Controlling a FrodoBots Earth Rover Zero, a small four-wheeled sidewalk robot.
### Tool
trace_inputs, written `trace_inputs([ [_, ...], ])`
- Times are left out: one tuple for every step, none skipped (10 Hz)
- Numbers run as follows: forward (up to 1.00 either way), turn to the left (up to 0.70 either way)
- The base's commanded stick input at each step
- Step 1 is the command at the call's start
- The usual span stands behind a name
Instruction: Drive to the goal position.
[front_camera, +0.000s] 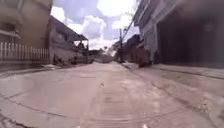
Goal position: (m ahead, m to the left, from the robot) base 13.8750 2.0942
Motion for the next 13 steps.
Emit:
trace_inputs([
  [0.70, 0.00],
  [0.70, 0.00],
  [0.70, 0.00],
  [0.70, 0.00],
  [0.70, 0.00],
  [0.70, 0.00],
  [0.70, 0.00],
  [0.70, 0.00],
  [0.70, 0.00],
  [0.70, 0.00],
  [0.70, 0.00],
  [0.70, 0.00],
  [0.70, 0.00],
])
